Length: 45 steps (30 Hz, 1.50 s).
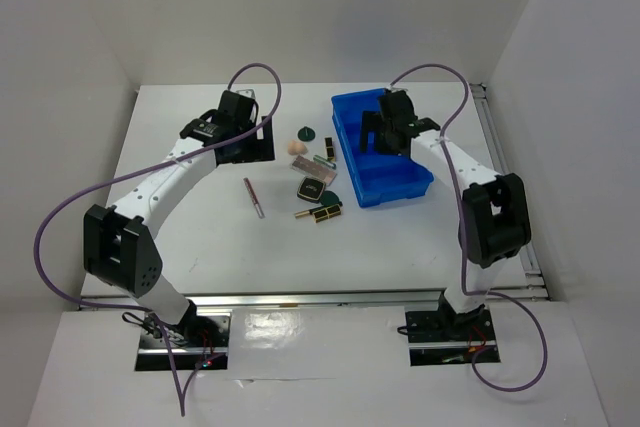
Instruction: Organize the makeup
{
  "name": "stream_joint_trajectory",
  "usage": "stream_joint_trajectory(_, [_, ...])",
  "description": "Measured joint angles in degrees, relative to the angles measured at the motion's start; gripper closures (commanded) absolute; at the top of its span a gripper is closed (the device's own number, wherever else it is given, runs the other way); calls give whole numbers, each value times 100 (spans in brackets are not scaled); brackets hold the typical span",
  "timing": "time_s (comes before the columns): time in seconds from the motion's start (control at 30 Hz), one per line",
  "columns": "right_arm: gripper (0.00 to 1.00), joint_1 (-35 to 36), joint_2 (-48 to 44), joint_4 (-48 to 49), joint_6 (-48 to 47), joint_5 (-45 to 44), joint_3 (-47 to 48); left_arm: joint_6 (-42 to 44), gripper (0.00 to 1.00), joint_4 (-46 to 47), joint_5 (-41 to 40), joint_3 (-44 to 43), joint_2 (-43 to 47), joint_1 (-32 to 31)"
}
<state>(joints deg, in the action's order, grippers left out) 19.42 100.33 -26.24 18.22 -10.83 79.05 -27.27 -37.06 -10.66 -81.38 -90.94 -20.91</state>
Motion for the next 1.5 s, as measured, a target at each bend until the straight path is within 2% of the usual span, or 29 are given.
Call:
stream_joint_trajectory(0.37, [0, 81, -614, -7, -251, -4, -72, -46, 0, -28, 50, 2, -20, 0])
stream_joint_trajectory(0.5, [0, 114, -667, -68, -334, 164, -61, -323, 6, -26, 107, 13, -323, 0])
stream_joint_trajectory(0.6, [6, 245, -841, -17, -409, 227, -133, -669, 12, -2, 151, 208, -608, -26])
stream_joint_trajectory(0.67, [11, 358, -1152, 96, -396, 188, -330, -964, 16, 15, 146, 437, -706, -44])
stream_joint_trajectory(0.8, [12, 457, -1794, 181, -356, 216, -452, -1537, 24, 13, 50, 767, -861, -63])
stream_joint_trajectory(1.13, [13, 455, -2144, 297, -372, 310, -507, -2494, 29, 522, -90, 1298, -1294, 271])
stream_joint_trajectory(1.23, [16, 457, -2144, 264, -391, 310, -562, -2577, 40, 638, -7, 1355, -1399, 378])
stream_joint_trajectory(1.3, [16, 459, -2144, 251, -393, 260, -588, -2618, 54, 769, 44, 1351, -1427, 415])
stream_joint_trajectory(1.37, [16, 461, -2144, 216, -391, 192, -595, -2658, 70, 844, 72, 1344, -1456, 435])
stream_joint_trajectory(1.4, [17, 461, -2144, 192, -387, 133, -599, -2669, 87, 879, 90, 1331, -1478, 437])
stream_joint_trajectory(1.43, [18, 461, -2146, 162, -387, 94, -601, -2710, 96, 909, 116, 1311, -1499, 437])
stream_joint_trajectory(1.5, [18, 461, -2159, 116, -372, 26, -601, -2660, 100, 872, 151, 1200, -1556, 437])
